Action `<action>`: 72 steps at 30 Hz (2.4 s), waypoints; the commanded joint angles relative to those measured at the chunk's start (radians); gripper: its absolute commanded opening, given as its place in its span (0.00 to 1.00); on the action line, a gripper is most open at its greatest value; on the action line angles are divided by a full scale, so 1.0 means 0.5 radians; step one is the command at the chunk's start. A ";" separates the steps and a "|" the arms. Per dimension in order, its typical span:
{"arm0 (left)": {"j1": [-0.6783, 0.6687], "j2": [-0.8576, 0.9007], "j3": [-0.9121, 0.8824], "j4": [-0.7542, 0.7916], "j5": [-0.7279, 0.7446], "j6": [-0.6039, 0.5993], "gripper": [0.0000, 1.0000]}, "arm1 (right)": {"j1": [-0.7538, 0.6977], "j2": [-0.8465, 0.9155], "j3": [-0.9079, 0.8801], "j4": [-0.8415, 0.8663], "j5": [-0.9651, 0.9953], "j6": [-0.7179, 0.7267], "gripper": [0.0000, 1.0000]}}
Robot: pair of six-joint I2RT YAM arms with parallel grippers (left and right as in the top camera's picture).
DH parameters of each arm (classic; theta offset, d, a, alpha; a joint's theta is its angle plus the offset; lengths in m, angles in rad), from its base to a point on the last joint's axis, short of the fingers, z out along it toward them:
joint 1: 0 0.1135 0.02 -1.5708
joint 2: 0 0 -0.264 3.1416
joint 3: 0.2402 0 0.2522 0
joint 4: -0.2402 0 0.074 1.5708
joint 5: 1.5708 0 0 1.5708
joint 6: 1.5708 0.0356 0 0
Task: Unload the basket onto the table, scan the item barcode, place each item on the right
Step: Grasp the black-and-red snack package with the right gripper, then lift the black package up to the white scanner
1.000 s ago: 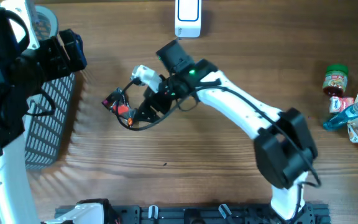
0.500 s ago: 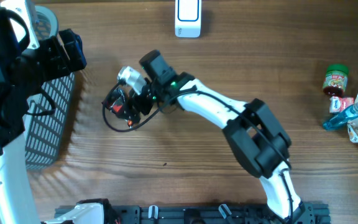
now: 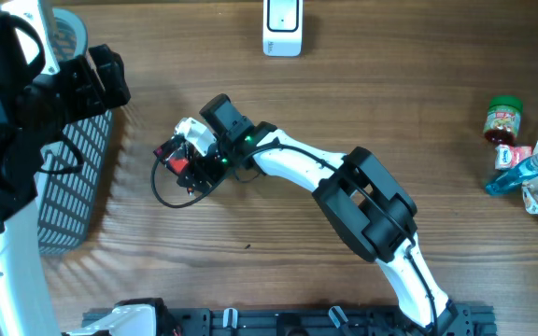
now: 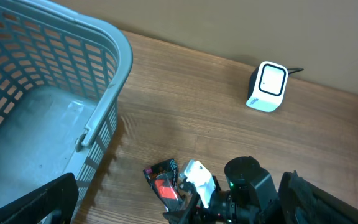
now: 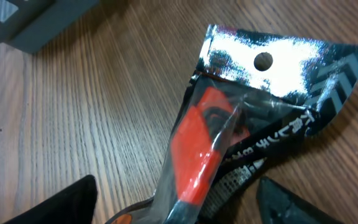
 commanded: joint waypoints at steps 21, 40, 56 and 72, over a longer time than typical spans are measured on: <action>-0.005 0.002 0.018 -0.077 -0.027 -0.018 1.00 | 0.014 0.151 0.018 0.225 0.280 0.442 0.39; -0.005 0.002 0.018 -0.114 -0.028 -0.018 1.00 | -0.096 0.086 0.018 -0.043 0.372 0.397 0.05; -0.039 0.036 0.017 -0.114 0.087 -0.026 1.00 | -0.683 -0.021 0.017 -0.932 0.903 0.317 0.06; -0.183 0.272 0.018 -0.112 0.088 -0.027 1.00 | -0.702 -0.018 0.017 -1.026 0.886 0.330 0.17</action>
